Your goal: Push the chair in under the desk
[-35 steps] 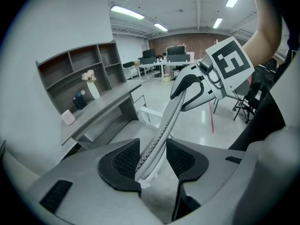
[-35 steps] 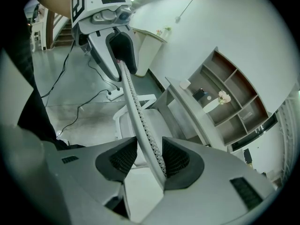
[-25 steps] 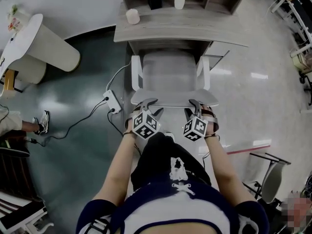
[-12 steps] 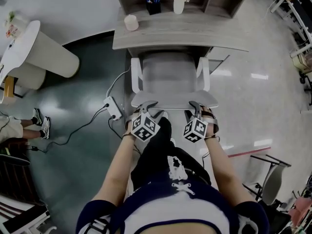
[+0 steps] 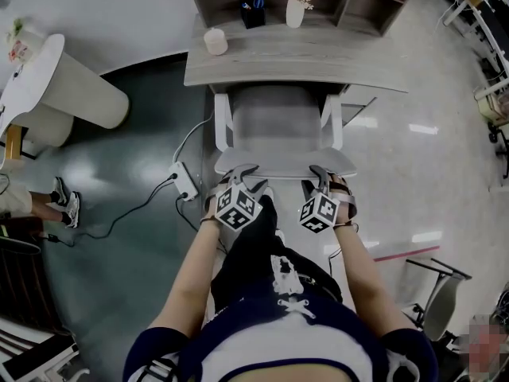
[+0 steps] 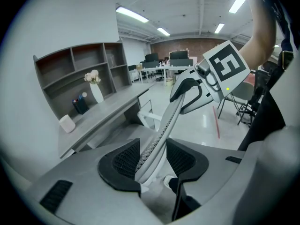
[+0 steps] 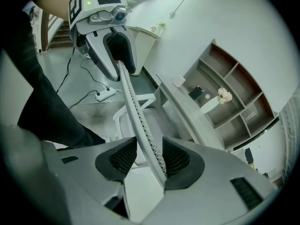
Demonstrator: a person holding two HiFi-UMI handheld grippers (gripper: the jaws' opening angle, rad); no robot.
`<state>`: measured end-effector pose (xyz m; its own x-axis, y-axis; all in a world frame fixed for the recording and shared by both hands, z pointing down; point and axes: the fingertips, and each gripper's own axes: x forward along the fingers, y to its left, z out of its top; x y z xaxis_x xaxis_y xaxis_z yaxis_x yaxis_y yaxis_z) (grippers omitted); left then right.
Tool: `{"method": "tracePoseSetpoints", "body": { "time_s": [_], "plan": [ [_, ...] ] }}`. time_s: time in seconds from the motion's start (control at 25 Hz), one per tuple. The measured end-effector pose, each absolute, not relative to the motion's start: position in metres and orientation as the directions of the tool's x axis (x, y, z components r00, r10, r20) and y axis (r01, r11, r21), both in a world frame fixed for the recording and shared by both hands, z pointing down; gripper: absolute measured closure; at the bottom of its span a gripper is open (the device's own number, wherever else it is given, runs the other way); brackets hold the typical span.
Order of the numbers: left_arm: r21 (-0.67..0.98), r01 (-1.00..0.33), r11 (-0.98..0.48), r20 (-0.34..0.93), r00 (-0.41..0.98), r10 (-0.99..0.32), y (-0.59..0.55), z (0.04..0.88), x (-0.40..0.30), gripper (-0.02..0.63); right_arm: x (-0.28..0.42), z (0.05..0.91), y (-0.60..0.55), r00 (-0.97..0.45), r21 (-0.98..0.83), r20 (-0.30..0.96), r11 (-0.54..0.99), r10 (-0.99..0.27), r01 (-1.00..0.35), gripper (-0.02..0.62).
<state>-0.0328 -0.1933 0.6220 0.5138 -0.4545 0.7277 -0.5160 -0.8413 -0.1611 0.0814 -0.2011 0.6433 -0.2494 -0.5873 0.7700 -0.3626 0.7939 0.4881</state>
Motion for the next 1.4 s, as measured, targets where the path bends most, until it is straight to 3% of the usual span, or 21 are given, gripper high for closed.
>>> {"method": "tracePoseSetpoints", "body": {
  "time_s": [1.4],
  "plan": [
    [-0.163, -0.506, -0.847, 0.729, 0.516, -0.449, -0.29, 0.622, -0.037, 0.422, 0.077, 0.644, -0.298, -0.239, 0.487, 0.776, 0.796, -0.583, -0.36, 0.451]
  ]
}}
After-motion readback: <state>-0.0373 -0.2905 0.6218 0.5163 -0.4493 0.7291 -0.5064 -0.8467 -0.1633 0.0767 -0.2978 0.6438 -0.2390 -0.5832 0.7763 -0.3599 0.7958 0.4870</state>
